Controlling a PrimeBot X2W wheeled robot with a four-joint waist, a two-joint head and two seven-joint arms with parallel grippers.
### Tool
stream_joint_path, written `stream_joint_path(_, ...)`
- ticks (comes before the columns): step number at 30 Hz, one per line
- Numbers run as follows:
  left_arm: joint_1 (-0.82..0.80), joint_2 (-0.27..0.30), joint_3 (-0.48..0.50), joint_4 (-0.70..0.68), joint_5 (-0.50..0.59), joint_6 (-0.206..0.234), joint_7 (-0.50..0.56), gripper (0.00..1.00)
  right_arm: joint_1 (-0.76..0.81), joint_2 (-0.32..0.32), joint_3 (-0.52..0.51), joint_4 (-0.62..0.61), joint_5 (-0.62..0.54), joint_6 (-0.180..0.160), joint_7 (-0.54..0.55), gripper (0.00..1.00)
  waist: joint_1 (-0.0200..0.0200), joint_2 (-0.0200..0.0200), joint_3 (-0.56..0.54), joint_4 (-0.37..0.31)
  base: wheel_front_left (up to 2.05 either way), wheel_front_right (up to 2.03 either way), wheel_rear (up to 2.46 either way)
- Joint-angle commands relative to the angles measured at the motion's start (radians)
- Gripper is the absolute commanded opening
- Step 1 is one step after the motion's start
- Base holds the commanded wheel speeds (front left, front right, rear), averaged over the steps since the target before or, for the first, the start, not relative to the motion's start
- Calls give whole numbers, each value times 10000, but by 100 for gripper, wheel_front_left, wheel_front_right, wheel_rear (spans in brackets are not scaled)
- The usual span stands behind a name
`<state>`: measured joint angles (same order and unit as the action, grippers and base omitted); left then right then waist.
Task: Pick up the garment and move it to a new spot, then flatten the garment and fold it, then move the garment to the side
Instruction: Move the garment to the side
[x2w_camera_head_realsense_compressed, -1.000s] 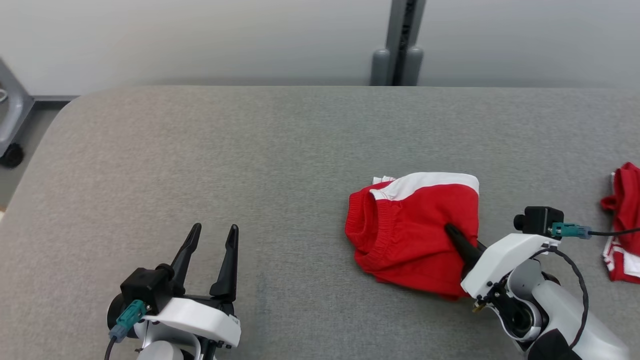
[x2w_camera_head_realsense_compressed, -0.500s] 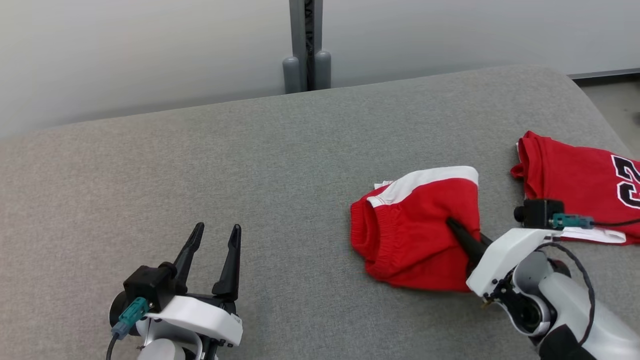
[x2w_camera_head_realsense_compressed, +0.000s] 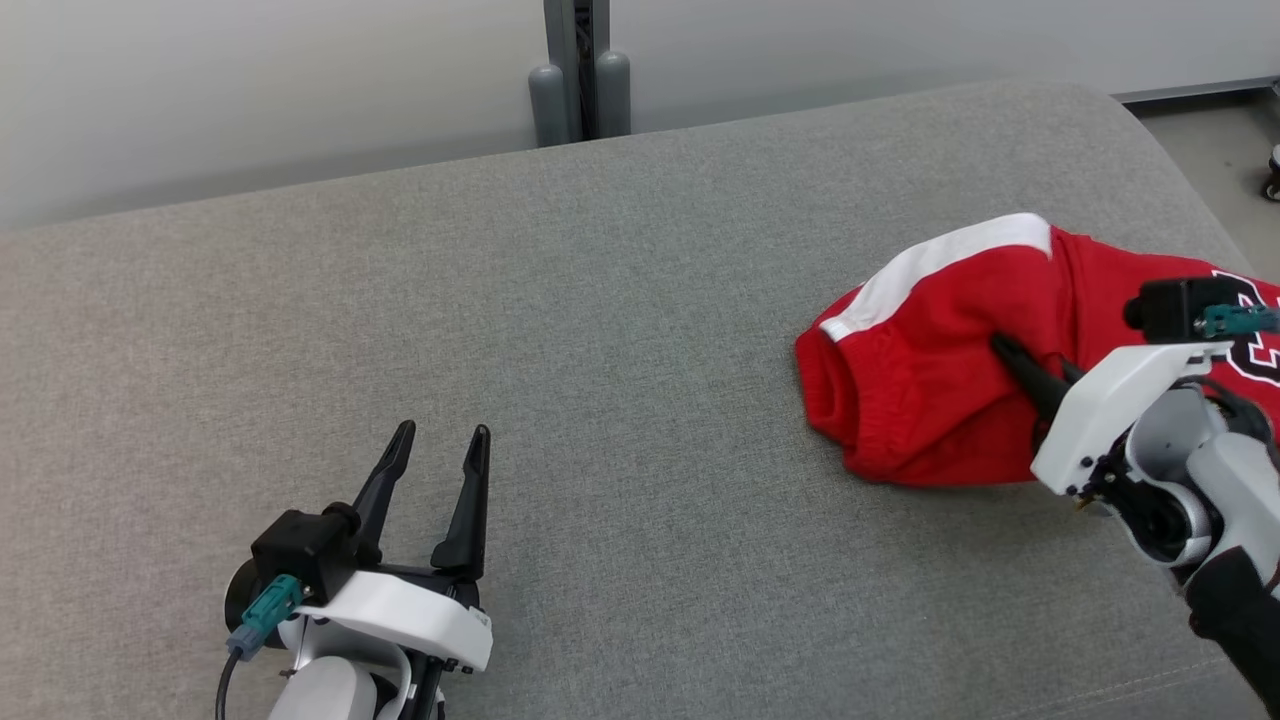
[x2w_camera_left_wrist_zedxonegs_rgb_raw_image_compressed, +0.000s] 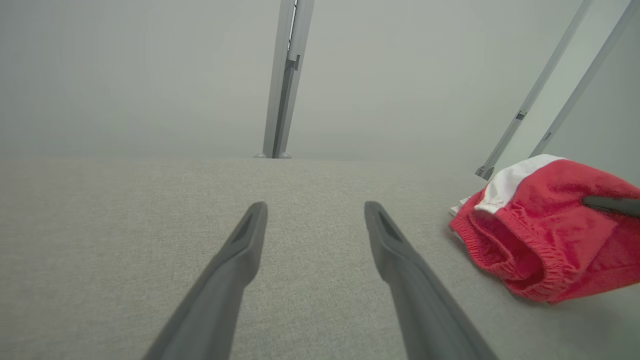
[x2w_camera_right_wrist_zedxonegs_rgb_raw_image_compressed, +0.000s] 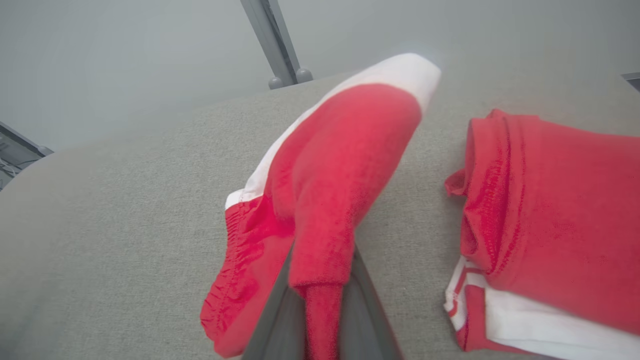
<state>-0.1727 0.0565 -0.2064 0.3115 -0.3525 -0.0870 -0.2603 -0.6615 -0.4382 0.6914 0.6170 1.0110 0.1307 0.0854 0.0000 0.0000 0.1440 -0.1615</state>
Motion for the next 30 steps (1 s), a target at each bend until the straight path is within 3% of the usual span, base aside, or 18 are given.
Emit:
stream_joint_path(1, -134, 69, 35, 2, 4, 18, -42, 100, -142, -145, 30, 37, -16, 2, 46, 0, 0, 0, 95, -28, 0, 0, 0)
stream_joint_path(15, -665, 44, 46, -41, 138, -64, -42, 100, -2071, -1407, 1190, 915, -281, 1, 13, 0, 0, 0, 1062, -615, 0, 0, 0)
stream_joint_path(23, -1002, 33, 1, 58, 209, -113, -42, 100, -2921, -1573, 1822, 2092, -452, 1, -233, 1, 0, 0, 1468, -586, 0, 0, 0)
stream_joint_path(24, -1055, 36, 1, 68, 219, -126, -42, 100, -2993, -1515, 1873, 2291, -488, 1, -351, 18, 0, 0, 1494, -563, 0, 0, 0)
stream_joint_path(27, -1122, 31, -23, 117, 237, -155, -42, 100, -3123, -1326, 2139, 2996, -718, 1, -587, 34, 0, 0, 1544, -466, 0, 0, 0)
stream_joint_path(29, -1125, 31, -37, 154, 249, -173, -42, 100, -3245, -1258, 2228, 3647, -967, 1, -880, 54, 0, 0, 1563, -373, 0, 0, 0)
stream_joint_path(30, -1158, 33, -43, 158, 260, -172, -42, 100, -3298, -1173, 2245, 4027, -1093, 1, -1054, 90, 0, 0, 1576, -321, 0, 0, 0)
